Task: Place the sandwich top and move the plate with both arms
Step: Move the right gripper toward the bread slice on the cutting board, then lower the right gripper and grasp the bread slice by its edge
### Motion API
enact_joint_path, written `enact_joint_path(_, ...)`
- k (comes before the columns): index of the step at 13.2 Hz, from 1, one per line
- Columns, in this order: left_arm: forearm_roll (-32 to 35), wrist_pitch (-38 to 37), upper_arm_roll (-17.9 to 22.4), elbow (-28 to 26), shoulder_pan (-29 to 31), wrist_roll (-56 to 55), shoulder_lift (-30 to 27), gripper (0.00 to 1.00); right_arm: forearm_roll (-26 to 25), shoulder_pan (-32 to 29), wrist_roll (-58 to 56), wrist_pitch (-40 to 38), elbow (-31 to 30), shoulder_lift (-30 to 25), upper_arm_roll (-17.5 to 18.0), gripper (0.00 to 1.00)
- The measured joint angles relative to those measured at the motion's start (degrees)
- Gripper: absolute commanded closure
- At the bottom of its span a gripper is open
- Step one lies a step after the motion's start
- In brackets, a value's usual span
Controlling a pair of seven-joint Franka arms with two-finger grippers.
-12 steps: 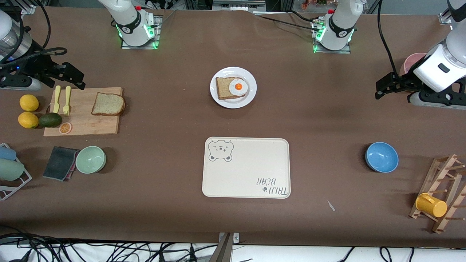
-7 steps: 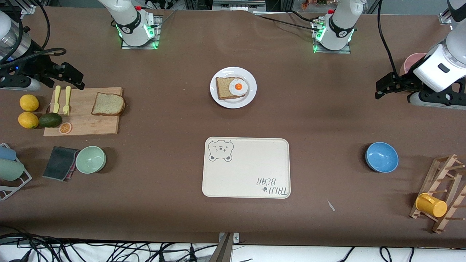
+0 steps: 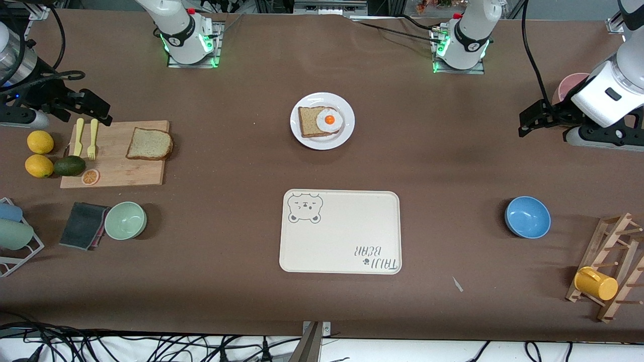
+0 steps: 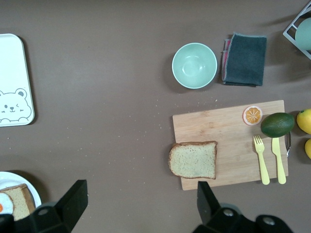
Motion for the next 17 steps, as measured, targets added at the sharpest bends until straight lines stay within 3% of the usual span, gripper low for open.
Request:
enact_joint_path(13, 0.00, -0.05, 0.15, 0.00, 0.04, 0.00, 0.01, 0.00, 0.01, 0.13, -0.01, -0.62, -1.33, 2.36, 0.54, 0.00)
enact_joint_path(17, 0.00, -0.22, 0.20, 0.00, 0.34, 0.00, 0.01, 0.00, -3.47, 0.84, 0.06, -0.85, -3.33, 3.40, 4.51, 0.00)
